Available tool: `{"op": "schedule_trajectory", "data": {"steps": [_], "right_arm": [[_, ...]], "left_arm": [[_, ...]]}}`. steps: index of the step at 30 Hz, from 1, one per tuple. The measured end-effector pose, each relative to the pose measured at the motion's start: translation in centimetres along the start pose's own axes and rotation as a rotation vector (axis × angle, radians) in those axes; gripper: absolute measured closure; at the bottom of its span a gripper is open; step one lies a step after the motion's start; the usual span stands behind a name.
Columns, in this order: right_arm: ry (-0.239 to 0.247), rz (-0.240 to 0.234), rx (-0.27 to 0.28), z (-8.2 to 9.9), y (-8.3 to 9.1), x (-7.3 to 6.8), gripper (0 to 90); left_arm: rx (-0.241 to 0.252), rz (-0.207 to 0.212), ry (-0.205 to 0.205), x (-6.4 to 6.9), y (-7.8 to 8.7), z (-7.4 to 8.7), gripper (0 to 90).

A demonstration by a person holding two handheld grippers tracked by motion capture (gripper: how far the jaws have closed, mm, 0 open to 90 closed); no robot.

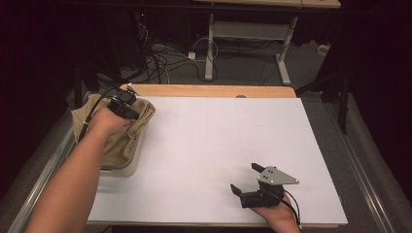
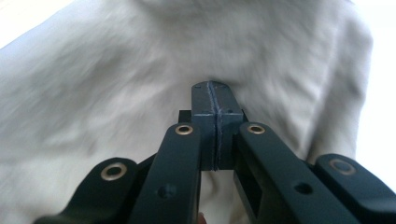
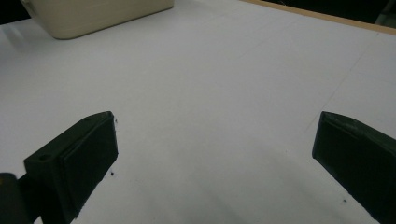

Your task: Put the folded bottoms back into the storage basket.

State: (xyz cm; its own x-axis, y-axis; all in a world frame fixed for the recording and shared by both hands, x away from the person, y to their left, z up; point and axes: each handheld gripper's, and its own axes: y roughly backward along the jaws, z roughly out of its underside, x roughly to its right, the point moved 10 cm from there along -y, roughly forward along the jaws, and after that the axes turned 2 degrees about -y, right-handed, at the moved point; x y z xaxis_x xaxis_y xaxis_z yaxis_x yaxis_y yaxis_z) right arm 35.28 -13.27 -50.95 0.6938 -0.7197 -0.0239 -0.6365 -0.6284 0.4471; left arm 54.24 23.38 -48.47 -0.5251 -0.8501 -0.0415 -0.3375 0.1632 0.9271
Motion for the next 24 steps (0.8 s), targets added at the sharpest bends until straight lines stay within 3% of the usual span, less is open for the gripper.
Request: {"op": "schedule_trajectory", "data": {"steps": [7, 11, 14, 17, 24], "right_arm": [[0.001, 0.001, -0.003, 0.1, -0.1, 0.1, 1.6], [0.004, 0.001, -0.007, 0.2, -0.2, 0.1, 1.8], [0.005, 0.0, -0.013, 0.4, -0.3, 0.2, 1.9], [0.003, 0.001, -0.01, 0.4, -0.2, 0.3, 2.1], [0.004, 0.004, -0.014, 0.5, -0.3, 0.3, 2.4]], "left_arm": [[-0.03, 0.024, 0.055, -1.0, -2.9, -0.3, 87.5], [-0.035, 0.045, 0.117, -1.6, -4.2, -0.4, 87.7], [-0.072, 0.027, 0.116, -1.8, -5.6, 0.1, 87.7], [-0.019, 0.042, 0.141, -2.0, -6.1, 0.0, 87.8], [-0.005, 0.026, 0.121, -1.9, -6.0, 0.1, 87.7]]}}
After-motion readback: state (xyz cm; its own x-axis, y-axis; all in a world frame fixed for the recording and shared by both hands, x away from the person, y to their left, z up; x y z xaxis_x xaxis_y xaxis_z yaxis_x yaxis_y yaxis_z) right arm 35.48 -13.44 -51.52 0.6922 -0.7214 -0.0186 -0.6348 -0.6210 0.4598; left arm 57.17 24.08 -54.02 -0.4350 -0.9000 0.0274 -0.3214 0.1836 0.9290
